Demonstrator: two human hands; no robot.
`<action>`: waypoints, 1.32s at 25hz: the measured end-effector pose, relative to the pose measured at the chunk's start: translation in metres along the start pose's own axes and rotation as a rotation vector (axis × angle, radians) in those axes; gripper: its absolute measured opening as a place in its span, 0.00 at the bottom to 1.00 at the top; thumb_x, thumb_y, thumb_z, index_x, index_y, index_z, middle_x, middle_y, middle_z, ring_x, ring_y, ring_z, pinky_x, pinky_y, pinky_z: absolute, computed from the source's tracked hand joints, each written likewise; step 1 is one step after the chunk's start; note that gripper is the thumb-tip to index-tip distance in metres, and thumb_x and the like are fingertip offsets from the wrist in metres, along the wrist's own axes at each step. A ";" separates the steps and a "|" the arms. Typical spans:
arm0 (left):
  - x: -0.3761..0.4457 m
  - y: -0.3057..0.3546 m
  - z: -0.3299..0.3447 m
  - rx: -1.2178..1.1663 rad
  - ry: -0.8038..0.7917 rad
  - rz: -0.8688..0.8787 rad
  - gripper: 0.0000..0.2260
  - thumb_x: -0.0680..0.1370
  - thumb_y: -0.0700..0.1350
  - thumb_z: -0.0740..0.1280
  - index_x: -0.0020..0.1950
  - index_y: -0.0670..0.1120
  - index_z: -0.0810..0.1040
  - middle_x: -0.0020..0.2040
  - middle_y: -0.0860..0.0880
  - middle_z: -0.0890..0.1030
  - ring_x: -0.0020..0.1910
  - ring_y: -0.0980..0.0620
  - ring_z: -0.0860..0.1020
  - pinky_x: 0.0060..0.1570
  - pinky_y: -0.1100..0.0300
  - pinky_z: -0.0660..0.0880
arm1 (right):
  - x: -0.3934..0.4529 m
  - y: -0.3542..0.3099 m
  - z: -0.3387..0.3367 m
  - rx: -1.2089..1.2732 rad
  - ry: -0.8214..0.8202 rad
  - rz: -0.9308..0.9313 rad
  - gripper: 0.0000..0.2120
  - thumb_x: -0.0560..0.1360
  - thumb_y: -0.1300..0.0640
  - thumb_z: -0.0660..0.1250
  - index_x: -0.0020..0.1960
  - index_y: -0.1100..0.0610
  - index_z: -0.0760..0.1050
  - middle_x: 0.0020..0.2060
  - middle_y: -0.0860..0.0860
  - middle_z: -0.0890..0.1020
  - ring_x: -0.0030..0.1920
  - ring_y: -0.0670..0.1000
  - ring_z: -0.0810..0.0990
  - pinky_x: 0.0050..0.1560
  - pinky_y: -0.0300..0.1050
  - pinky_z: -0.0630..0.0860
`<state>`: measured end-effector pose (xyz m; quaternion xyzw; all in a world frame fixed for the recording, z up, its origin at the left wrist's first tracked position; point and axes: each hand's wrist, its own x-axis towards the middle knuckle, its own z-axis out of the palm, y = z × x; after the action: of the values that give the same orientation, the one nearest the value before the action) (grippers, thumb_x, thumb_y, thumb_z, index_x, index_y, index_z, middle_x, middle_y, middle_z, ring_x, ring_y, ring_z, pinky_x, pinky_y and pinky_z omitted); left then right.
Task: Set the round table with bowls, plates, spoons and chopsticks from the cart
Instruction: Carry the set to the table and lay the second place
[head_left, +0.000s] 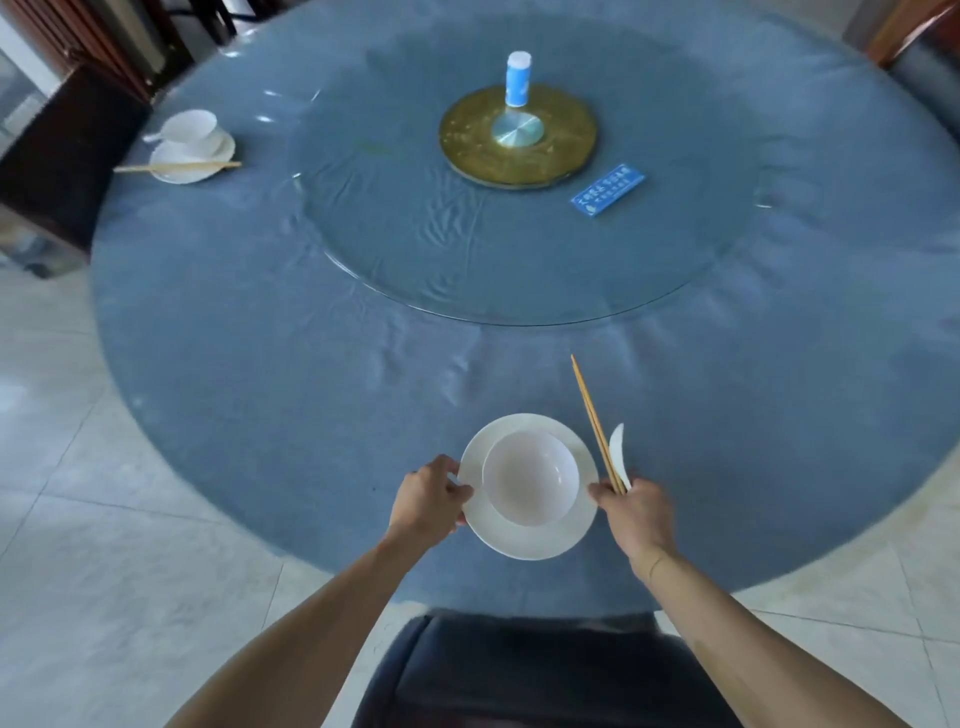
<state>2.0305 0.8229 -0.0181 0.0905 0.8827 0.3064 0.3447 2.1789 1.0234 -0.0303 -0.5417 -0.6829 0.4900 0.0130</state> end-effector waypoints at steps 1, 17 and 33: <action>0.001 -0.003 0.005 0.014 0.010 -0.018 0.05 0.75 0.39 0.66 0.48 0.47 0.76 0.30 0.52 0.83 0.24 0.54 0.80 0.32 0.55 0.81 | 0.003 0.002 0.002 -0.025 -0.025 0.001 0.07 0.72 0.54 0.73 0.36 0.50 0.80 0.32 0.48 0.83 0.35 0.50 0.80 0.35 0.45 0.76; 0.028 -0.011 0.027 0.111 0.074 -0.032 0.04 0.76 0.41 0.69 0.43 0.45 0.74 0.33 0.44 0.84 0.31 0.45 0.82 0.35 0.51 0.81 | 0.034 0.008 0.011 -0.188 -0.065 -0.058 0.06 0.73 0.53 0.71 0.39 0.53 0.81 0.30 0.51 0.82 0.35 0.55 0.79 0.36 0.46 0.73; -0.024 0.002 0.011 -0.002 0.367 0.207 0.05 0.75 0.43 0.70 0.43 0.50 0.75 0.35 0.54 0.75 0.33 0.57 0.73 0.35 0.62 0.69 | -0.014 -0.004 -0.025 -0.056 -0.028 -0.083 0.21 0.75 0.38 0.46 0.47 0.49 0.73 0.41 0.45 0.80 0.45 0.53 0.79 0.46 0.50 0.69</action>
<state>2.0558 0.8209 -0.0096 0.1230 0.9164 0.3522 0.1451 2.1956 1.0295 -0.0068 -0.5059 -0.7183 0.4775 0.0087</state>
